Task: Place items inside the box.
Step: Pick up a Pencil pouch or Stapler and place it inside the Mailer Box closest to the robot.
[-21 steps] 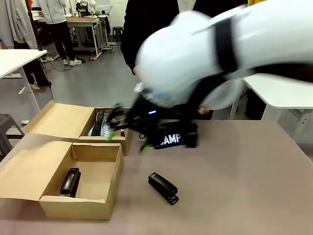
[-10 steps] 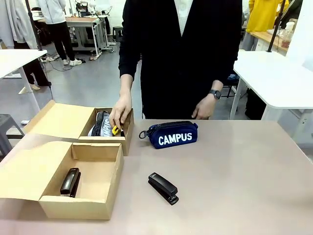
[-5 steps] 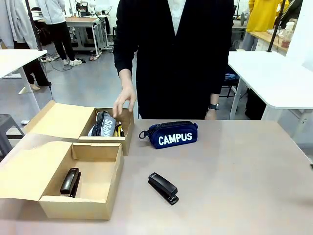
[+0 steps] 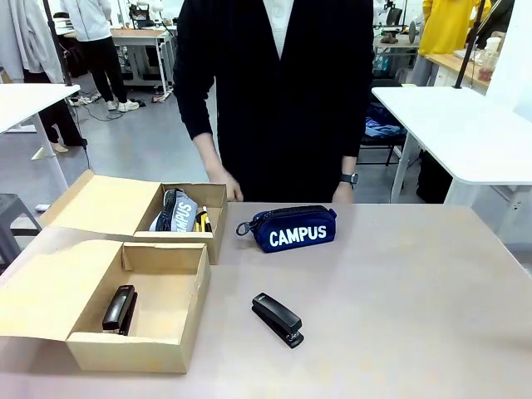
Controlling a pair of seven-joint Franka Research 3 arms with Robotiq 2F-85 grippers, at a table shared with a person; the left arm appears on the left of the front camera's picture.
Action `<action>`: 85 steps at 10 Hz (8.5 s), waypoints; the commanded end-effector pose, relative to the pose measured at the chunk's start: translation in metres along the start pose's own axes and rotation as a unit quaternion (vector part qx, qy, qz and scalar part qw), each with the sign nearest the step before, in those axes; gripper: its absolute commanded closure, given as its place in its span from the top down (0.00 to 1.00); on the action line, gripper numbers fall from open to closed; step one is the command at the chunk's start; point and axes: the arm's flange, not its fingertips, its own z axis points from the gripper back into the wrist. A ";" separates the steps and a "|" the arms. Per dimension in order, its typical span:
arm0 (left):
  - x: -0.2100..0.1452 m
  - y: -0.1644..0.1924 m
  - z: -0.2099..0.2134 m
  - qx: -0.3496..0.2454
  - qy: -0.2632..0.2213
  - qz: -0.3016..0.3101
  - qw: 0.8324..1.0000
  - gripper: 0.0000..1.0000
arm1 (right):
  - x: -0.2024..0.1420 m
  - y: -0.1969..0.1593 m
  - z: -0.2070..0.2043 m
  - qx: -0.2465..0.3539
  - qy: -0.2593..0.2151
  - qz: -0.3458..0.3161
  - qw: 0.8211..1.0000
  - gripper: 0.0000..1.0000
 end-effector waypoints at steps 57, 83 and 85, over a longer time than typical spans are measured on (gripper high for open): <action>0.000 -0.002 -0.001 -0.009 -0.003 -0.008 1.000 1.00 | 0.164 0.153 -0.548 -0.296 0.457 0.785 0.296 1.00; 0.000 -0.002 -0.001 -0.009 -0.003 -0.008 1.000 1.00 | -0.038 0.099 -0.305 -0.370 0.504 0.515 0.587 0.00; 0.000 -0.002 -0.001 -0.009 -0.003 -0.008 1.000 1.00 | -0.034 0.116 -0.317 -0.399 0.502 0.540 0.545 0.00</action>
